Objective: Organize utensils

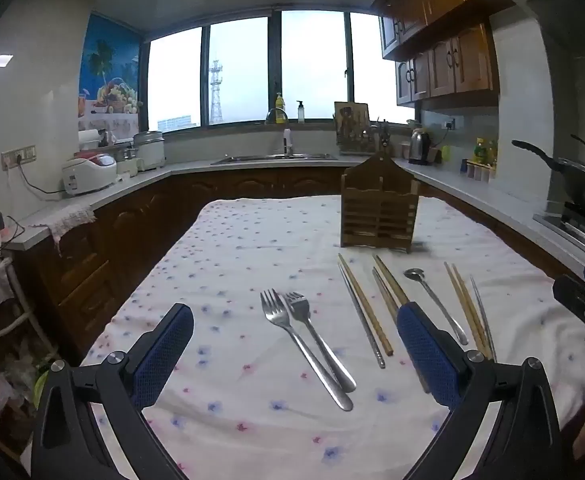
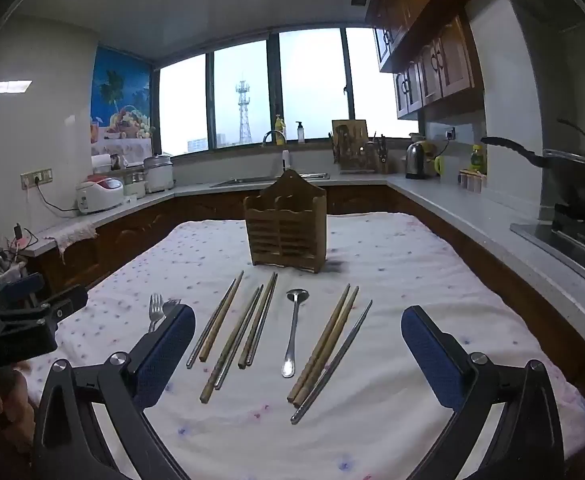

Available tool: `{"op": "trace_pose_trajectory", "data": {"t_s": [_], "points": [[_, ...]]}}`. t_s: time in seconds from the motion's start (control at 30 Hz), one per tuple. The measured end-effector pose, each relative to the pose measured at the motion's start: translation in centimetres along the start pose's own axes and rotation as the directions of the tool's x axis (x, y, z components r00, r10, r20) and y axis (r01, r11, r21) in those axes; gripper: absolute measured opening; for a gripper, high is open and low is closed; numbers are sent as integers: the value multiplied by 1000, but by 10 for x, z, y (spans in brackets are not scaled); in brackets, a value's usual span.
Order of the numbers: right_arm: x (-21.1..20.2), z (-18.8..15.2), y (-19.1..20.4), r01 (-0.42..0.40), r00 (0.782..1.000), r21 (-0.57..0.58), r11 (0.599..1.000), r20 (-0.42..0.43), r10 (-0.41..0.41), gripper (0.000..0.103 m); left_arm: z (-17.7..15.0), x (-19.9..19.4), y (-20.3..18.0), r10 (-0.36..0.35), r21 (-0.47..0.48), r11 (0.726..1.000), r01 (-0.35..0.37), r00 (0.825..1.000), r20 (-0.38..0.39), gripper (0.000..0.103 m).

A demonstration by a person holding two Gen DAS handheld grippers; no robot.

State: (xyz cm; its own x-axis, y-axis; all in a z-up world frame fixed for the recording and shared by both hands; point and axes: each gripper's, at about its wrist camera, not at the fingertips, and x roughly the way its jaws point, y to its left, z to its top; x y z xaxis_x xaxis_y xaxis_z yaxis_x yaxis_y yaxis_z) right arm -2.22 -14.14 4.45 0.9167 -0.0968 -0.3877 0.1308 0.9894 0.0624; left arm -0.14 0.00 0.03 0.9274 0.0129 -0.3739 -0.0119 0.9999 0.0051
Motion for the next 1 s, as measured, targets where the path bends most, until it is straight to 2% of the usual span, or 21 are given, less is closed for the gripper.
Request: {"op": "trace_pose_trajectory", "data": {"t_s": [0.13, 0.17, 0.23, 0.37, 1.0], "points": [[1, -2, 4, -10, 1000, 1, 1000, -20, 10, 103, 0, -2, 1, 24, 0, 1000, -24, 1000, 4, 102], [0, -3, 6, -12, 1000, 2, 1000, -23, 12, 103, -5, 0, -3, -7, 24, 1000, 6, 1000, 15, 102], [2, 2, 0, 1, 1000, 14, 1000, -16, -1, 103, -7, -1, -5, -10, 23, 1000, 10, 1000, 13, 102], [2, 2, -1, -3, 1000, 13, 1000, -7, 3, 103, -4, 0, -5, -12, 17, 1000, 12, 1000, -8, 102], [-5, 3, 2, -2, 1000, 21, 1000, 7, 2, 103, -1, -5, -2, -16, -3, 1000, 16, 1000, 14, 102]]}}
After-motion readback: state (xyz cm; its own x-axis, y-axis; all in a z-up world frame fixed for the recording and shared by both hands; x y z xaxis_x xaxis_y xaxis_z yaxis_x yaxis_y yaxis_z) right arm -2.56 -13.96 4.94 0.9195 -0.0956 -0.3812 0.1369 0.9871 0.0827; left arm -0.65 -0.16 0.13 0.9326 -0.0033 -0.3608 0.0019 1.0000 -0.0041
